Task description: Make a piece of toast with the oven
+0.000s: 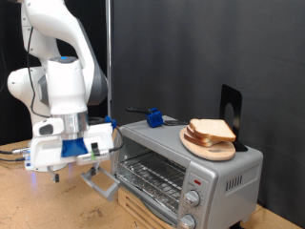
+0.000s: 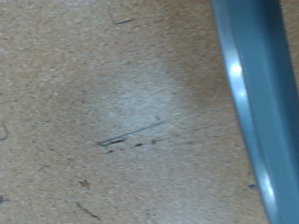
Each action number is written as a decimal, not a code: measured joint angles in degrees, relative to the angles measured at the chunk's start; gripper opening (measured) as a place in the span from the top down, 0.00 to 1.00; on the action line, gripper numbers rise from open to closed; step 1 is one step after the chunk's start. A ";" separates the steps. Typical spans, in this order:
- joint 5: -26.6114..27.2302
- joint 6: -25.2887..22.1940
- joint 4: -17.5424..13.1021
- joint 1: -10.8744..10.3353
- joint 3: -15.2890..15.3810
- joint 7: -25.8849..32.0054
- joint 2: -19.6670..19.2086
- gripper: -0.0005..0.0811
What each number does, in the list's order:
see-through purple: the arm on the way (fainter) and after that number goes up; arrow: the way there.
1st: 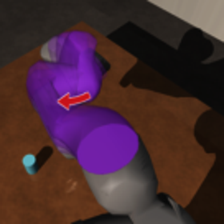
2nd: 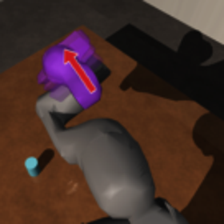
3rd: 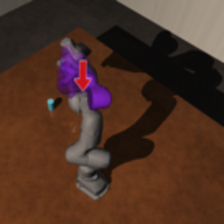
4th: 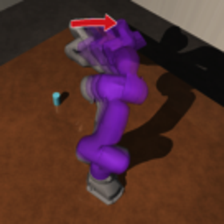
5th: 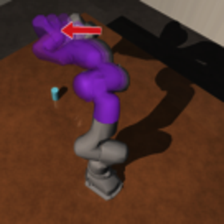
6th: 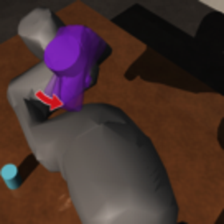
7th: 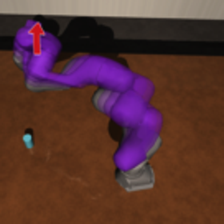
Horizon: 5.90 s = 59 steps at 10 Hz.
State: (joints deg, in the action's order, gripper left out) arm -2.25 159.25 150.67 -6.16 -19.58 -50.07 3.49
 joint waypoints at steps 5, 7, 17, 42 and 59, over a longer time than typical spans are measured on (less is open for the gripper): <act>-6.81 10.88 -1.51 1.12 -2.57 -5.81 -12.56 0.00; -6.80 14.70 -3.29 0.99 -2.50 -7.65 -18.39 0.00; 30.90 -5.21 -6.40 29.99 28.63 33.74 -7.50 0.00; 51.34 -53.63 -12.20 25.98 35.15 71.90 24.04 0.00; 49.89 -41.13 -3.42 21.93 45.70 88.27 37.50 0.00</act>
State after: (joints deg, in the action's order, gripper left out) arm 47.64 118.12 147.25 15.77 26.12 38.20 40.99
